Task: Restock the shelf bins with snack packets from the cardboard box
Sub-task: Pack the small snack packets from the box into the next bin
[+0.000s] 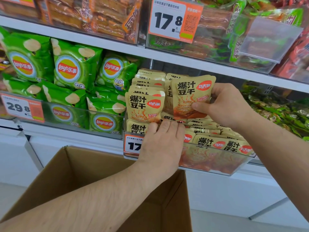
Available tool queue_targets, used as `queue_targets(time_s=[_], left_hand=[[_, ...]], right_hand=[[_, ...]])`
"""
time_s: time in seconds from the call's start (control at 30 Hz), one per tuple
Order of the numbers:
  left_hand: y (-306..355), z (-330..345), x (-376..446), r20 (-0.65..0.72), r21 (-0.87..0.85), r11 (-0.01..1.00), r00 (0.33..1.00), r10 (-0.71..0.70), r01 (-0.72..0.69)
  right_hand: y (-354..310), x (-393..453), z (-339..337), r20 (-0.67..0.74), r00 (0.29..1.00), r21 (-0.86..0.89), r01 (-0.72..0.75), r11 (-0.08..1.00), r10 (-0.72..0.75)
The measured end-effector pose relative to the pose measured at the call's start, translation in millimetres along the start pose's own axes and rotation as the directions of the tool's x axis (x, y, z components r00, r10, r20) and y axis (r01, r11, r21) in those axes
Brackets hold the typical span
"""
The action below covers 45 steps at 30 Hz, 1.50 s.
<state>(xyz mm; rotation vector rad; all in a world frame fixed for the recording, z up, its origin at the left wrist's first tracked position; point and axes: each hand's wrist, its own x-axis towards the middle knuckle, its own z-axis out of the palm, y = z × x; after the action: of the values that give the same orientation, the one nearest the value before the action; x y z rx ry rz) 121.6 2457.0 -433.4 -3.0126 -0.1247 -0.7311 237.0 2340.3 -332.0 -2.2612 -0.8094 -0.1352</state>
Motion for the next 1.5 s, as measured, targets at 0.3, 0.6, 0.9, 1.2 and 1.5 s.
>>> queue_targets(time_s=[0.3,0.6,0.9,1.2,1.5], left_hand=[[0,0,0,0.009,-0.004,1.000,1.000,-0.004,0.004],[0,-1,0,0.044,-0.011,1.000,0.999,-0.008,0.009],[0,5,-4,-0.001,-0.020,1.000,1.000,-0.005,0.005],[0,1,-3,0.018,-0.029,1.000,1.000,0.005,-0.004],[-1,3,-4,-0.006,-0.019,1.000,1.000,0.016,-0.016]], right_hand=[[2,-14,8,-0.042,0.995,-0.120,0.085,0.989,-0.091],[7,-6,16,-0.052,0.998,0.037,-0.026,0.999,0.028],[1,-19,-22,-0.126,0.992,0.152,0.025,0.988,-0.006],[6,-19,-9,-0.035,0.999,0.092,0.030,0.995,-0.027],[5,-18,-5,-0.041,0.999,0.092,0.033,0.995,-0.030]])
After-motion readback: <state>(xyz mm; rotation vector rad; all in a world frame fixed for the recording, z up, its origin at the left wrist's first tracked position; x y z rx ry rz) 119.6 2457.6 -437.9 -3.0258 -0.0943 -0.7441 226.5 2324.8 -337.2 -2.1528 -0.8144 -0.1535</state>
